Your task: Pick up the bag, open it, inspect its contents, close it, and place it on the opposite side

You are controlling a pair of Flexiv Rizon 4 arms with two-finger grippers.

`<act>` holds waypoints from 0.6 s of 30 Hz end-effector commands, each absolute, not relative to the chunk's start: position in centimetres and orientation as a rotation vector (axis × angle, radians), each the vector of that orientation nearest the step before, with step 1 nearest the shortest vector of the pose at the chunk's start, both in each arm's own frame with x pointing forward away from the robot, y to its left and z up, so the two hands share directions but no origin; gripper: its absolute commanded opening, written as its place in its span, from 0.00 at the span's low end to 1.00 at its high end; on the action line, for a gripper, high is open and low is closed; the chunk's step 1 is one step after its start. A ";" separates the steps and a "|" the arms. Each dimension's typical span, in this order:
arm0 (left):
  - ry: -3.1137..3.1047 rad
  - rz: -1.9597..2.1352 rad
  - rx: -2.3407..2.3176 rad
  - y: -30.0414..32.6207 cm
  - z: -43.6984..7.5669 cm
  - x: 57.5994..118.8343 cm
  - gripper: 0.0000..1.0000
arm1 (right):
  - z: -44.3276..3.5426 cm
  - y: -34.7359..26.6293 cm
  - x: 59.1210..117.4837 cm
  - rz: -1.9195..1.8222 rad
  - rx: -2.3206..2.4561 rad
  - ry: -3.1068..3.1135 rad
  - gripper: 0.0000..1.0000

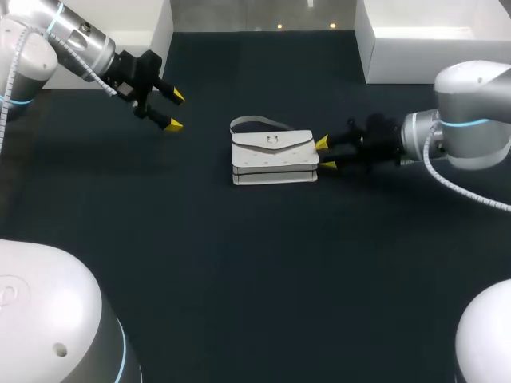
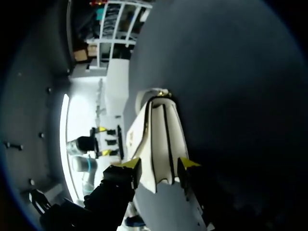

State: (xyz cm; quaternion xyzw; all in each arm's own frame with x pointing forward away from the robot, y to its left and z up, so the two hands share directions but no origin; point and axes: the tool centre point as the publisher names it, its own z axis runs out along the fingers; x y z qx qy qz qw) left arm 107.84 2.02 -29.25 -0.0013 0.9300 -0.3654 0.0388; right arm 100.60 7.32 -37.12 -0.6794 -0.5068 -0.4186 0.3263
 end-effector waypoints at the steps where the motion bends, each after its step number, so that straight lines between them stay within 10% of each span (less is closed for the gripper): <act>1: 2.848 -1.123 -0.004 2.0 -29.4 107.9 1.00 | -36.7 6.5 101.5 -0.997 -1.727 -1.367 0.49; 18: 2.848 -1.123 -0.004 2.0 -29.4 107.9 1.00 | -37.0 7.3 102.2 -0.917 -1.684 -1.412 0.45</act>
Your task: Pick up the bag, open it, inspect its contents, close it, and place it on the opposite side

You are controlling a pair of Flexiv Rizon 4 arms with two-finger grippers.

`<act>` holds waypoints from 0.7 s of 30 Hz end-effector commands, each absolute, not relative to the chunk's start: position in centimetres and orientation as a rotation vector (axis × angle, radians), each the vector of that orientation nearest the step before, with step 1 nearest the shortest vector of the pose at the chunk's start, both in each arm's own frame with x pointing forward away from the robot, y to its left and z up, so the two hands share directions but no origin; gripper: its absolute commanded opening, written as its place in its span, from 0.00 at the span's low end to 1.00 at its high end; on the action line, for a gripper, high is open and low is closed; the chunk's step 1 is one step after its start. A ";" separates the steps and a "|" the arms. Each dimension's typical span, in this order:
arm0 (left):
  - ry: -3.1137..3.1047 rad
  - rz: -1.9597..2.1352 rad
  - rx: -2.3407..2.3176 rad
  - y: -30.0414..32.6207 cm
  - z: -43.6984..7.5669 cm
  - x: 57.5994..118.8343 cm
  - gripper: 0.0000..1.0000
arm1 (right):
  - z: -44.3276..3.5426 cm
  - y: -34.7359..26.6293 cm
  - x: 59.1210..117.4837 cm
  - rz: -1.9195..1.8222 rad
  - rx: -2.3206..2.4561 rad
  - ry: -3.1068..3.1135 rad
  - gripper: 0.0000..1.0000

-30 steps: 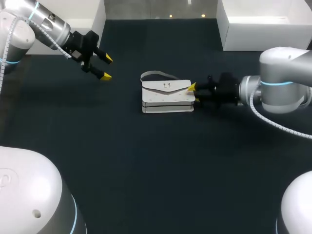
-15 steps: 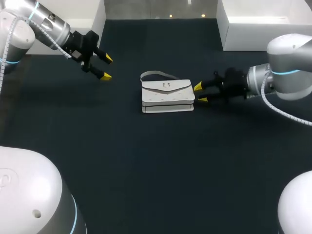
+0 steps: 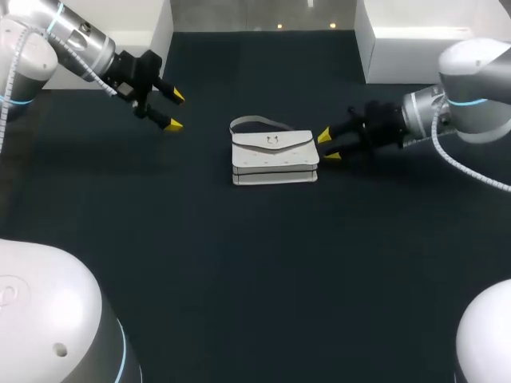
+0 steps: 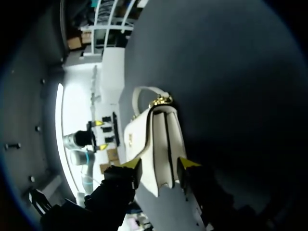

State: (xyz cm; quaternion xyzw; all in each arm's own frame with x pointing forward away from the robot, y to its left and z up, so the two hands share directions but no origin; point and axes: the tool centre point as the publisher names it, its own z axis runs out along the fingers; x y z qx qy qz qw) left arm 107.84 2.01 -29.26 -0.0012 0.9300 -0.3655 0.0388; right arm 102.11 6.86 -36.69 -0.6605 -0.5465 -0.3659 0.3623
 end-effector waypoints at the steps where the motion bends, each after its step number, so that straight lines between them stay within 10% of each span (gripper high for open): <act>1: 2.848 -1.123 -0.004 2.0 -29.4 107.9 1.00 | -37.1 7.5 102.1 -0.913 -1.684 -1.411 0.45; 21: 2.848 -1.123 -0.004 2.0 -29.4 107.9 1.00 | -36.8 8.9 100.5 -0.901 -1.724 -1.426 0.32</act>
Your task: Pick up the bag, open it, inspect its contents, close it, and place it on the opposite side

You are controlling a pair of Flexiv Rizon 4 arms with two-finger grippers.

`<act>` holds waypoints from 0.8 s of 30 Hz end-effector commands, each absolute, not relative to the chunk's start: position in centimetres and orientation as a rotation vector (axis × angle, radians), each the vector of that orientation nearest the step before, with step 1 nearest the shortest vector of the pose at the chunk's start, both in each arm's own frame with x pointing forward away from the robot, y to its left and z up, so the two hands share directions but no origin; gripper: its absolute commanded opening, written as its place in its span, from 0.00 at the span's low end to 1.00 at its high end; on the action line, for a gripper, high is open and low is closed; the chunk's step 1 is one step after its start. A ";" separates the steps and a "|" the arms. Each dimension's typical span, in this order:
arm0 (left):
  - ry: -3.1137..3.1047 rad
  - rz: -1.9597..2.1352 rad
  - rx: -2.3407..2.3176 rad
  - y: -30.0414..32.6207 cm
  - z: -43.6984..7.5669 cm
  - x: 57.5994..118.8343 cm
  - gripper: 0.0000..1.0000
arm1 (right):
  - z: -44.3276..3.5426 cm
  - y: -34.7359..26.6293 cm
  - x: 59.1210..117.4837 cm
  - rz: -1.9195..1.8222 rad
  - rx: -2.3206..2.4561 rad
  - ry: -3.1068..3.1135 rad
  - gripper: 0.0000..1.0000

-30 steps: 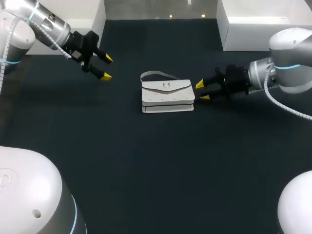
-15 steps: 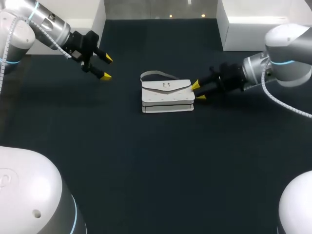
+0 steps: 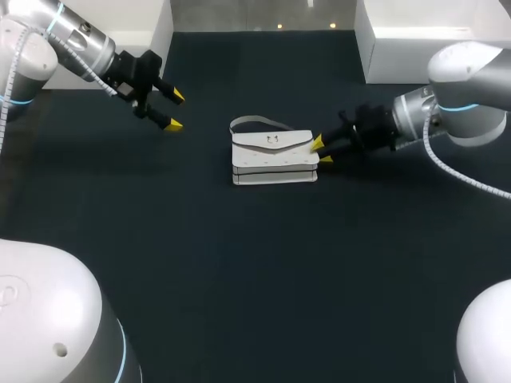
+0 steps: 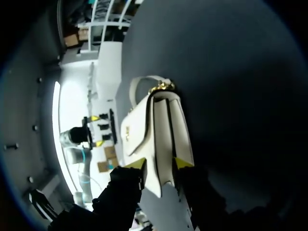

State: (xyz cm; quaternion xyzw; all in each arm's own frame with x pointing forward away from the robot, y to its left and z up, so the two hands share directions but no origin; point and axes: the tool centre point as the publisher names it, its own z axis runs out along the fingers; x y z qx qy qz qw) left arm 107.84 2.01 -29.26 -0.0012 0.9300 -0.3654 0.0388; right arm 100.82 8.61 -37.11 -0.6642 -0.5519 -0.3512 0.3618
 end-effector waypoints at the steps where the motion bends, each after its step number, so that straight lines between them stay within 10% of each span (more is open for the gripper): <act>1: 2.848 -1.123 -0.004 2.0 -29.4 107.9 1.00 | -36.6 8.9 100.4 -0.899 -1.725 -1.429 0.31; 24: 2.848 -1.123 -0.004 2.0 -29.4 107.9 1.00 | -37.1 10.1 99.9 -0.895 -1.726 -1.430 0.00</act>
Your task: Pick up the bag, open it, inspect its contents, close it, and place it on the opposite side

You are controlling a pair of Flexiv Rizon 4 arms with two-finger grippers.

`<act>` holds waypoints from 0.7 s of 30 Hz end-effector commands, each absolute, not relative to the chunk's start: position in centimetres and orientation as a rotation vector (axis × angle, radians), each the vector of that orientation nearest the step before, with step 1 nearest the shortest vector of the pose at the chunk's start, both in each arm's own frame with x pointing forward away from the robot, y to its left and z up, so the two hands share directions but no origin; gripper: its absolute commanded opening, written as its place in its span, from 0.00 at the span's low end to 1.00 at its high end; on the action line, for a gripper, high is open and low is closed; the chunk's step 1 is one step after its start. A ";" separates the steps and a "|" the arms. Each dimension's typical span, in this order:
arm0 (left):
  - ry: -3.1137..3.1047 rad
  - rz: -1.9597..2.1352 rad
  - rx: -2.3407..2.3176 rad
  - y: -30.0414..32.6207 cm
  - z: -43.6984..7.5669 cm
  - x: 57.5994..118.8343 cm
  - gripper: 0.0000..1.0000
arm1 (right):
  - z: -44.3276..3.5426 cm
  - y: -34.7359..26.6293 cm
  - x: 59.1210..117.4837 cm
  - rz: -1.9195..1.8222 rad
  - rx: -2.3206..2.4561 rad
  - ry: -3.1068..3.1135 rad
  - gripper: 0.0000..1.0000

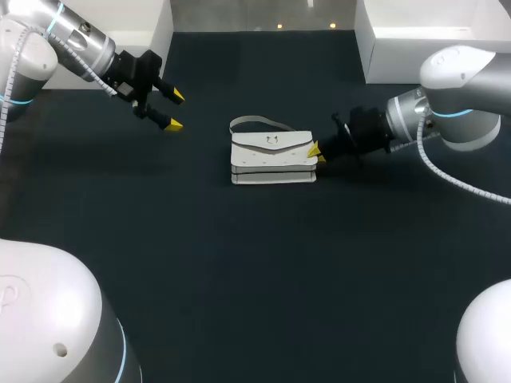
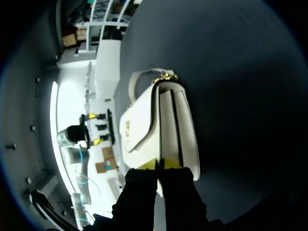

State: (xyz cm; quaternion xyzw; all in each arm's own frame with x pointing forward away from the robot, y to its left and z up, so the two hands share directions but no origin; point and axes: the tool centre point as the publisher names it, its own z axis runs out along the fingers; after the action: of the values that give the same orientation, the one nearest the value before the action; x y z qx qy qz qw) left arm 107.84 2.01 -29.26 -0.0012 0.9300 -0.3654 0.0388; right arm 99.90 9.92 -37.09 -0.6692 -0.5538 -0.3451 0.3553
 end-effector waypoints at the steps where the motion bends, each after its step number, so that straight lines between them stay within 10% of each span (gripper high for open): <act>1: 2.848 -1.123 -0.004 2.0 -29.4 107.9 1.00 | -37.0 10.1 99.9 -0.896 -1.725 -1.429 0.00; 21: 2.848 -1.123 -0.004 2.0 -29.4 107.9 1.00 | -36.8 12.9 102.4 -0.969 -1.700 -1.418 0.00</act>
State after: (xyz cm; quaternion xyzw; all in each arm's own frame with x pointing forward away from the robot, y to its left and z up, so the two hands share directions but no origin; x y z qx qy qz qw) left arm 107.84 2.01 -29.26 -0.0012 0.9300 -0.3654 0.0388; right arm 101.80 12.54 -36.53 -0.6590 -0.5473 -0.3771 0.3521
